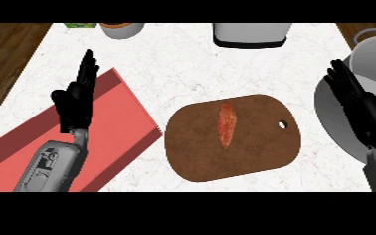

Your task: Pick the sweet potato from the cutting board and place it in the pot

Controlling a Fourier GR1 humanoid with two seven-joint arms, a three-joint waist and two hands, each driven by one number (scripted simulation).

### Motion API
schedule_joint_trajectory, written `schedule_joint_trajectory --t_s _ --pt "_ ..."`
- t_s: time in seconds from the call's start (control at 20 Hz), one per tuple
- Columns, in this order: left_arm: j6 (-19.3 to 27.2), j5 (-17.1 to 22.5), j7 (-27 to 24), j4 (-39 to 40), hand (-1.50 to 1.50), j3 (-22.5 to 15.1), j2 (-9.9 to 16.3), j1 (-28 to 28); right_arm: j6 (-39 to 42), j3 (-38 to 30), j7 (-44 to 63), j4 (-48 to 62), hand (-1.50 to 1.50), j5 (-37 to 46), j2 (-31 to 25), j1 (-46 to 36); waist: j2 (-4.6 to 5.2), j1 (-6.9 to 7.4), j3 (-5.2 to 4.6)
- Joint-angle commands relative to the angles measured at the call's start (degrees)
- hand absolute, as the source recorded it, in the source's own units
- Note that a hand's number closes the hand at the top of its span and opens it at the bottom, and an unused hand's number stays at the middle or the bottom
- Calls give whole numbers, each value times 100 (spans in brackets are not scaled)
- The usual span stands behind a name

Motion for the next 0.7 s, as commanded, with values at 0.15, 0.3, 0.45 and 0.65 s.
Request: schedule_joint_trajectory --t_s 0.15,0.3,0.45,0.65 --pt "-289 256 -99 -479 0 14 -88 -326 1990 64 -495 283 150 -1247 92 -1328 229 455 -19" --pt "-382 359 -125 -447 0 31 -110 -336 1983 244 -884 -244 150 617 -1288 -1774 131 506 -151" --pt "-832 820 -232 -596 0 257 -33 -282 2330 220 -2414 1607 -150 644 -519 -1782 332 472 -26" --pt "-932 973 -27 -591 0 488 146 -523 2873 423 -4148 1847 -150 1160 -635 -1768 312 375 -14"
